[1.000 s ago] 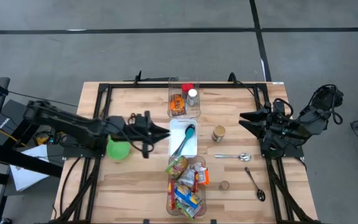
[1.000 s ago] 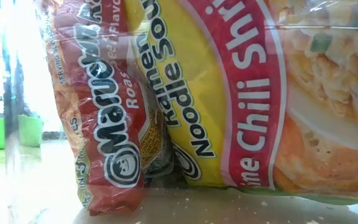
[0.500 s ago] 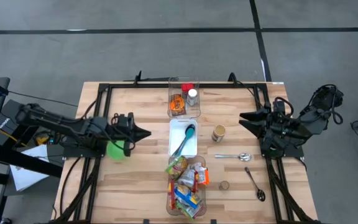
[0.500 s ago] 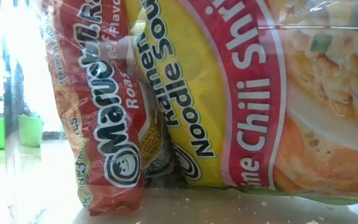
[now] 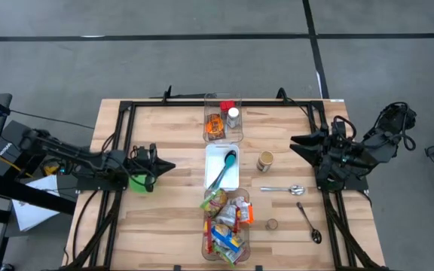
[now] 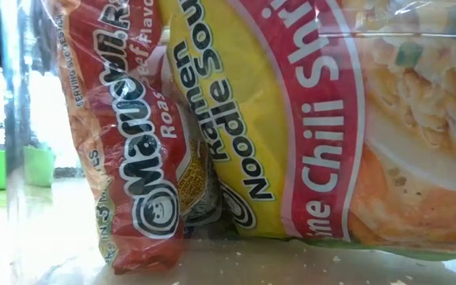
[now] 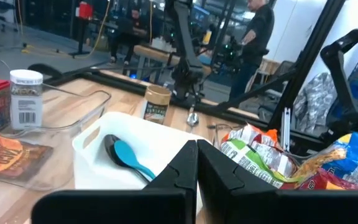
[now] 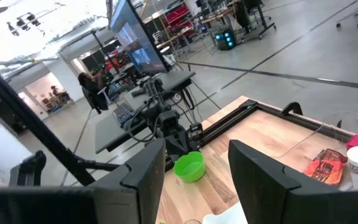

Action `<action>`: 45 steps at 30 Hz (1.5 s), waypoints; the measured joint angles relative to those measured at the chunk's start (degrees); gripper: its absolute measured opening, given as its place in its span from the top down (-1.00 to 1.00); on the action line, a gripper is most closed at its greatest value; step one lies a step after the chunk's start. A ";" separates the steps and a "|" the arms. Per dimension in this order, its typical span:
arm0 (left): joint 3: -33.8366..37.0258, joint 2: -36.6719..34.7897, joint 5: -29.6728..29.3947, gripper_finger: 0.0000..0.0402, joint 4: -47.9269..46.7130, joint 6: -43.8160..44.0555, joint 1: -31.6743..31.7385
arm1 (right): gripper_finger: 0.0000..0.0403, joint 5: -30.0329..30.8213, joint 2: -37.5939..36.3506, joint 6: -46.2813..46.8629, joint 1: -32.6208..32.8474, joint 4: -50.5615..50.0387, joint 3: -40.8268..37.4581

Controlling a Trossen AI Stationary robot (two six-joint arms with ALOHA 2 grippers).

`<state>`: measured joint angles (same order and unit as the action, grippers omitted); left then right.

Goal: Pick & Place Food Item
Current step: Put the brown seasoning bottle into the top transparent bin

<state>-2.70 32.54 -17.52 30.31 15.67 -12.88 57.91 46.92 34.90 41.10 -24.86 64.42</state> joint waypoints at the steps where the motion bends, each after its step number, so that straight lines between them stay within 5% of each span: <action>1: 0.92 -0.73 0.02 1.00 0.81 -0.05 0.01 | 0.15 0.53 0.00 0.46 0.00 -0.08 0.00; 20: 2.31 -8.56 0.60 0.97 -8.96 -8.14 0.99 | 0.15 2.19 0.44 1.21 -0.02 -1.45 -0.04; 37: 2.31 -8.56 17.68 0.97 -9.12 -12.36 12.47 | 0.15 3.72 0.55 12.10 -0.02 -5.22 -0.02; 41: 2.33 -8.57 23.42 0.99 -4.92 -10.41 12.17 | 0.15 3.71 0.83 13.16 0.00 -5.29 -0.02; 45: 2.33 -8.87 23.19 1.00 -4.42 -9.40 10.74 | 0.15 3.67 1.22 13.17 0.00 -5.22 -0.02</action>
<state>-0.36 23.67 5.67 25.89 6.27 -2.14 61.58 48.14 48.07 41.10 -30.08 64.40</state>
